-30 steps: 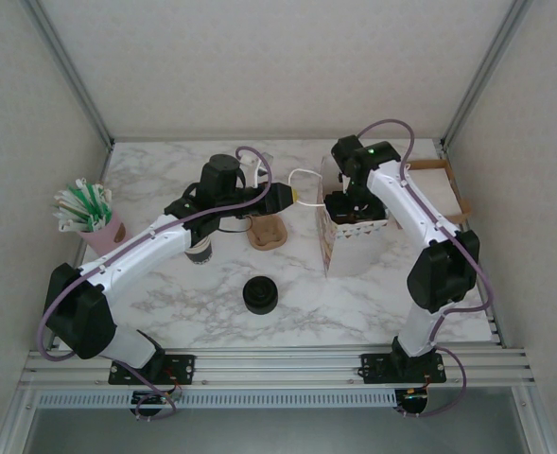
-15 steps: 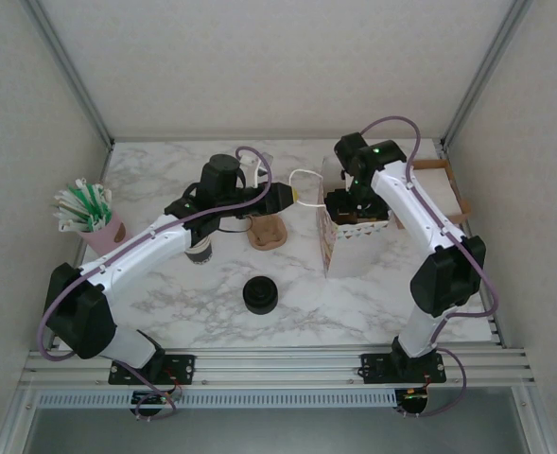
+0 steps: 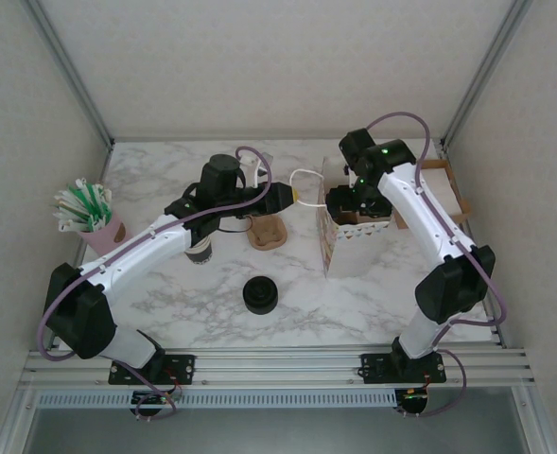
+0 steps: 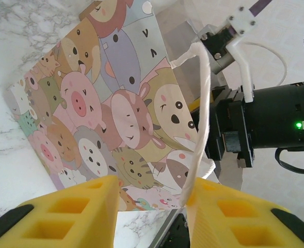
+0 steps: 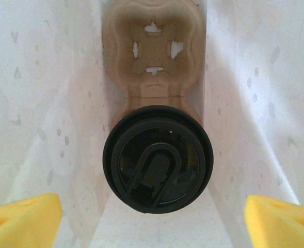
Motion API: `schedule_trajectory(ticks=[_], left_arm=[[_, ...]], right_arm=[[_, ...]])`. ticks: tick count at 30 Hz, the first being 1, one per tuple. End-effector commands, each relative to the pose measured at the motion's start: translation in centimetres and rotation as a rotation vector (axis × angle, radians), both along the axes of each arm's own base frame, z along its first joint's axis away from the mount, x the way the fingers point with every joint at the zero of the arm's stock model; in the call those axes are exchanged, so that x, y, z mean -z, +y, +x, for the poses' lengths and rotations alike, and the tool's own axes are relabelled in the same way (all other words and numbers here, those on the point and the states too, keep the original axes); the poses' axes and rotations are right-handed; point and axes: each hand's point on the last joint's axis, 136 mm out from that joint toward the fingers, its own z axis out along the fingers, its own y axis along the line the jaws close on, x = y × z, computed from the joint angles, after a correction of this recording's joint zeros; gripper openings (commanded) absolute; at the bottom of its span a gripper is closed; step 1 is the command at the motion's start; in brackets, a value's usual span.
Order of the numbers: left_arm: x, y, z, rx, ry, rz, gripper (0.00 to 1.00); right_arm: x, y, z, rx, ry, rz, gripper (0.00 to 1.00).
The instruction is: Pack the takeout coffee
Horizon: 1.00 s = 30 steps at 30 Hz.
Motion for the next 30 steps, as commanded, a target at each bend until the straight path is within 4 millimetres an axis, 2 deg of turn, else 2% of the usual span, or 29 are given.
schedule_trajectory(ticks=[1,11,26,30], left_arm=[[-1.9,-0.4,0.4,0.002,-0.044,-0.035,0.39],[-2.1,-0.5,0.3,0.003,-0.046,-0.035,0.39],[-2.7,-0.5,0.0,0.006,-0.055,-0.040,0.43],[-3.0,-0.4,-0.2,0.003,-0.064,-0.043,0.48]], right_arm=[[-2.0,-0.2,-0.4,0.008,-0.046,0.028,0.91],[-2.6,-0.2,-0.6,0.009,-0.057,0.034,0.91],[-4.8,-0.4,-1.2,0.016,-0.120,0.074,0.91],[-5.6,-0.3,-1.4,0.012,-0.146,0.097,0.90]])
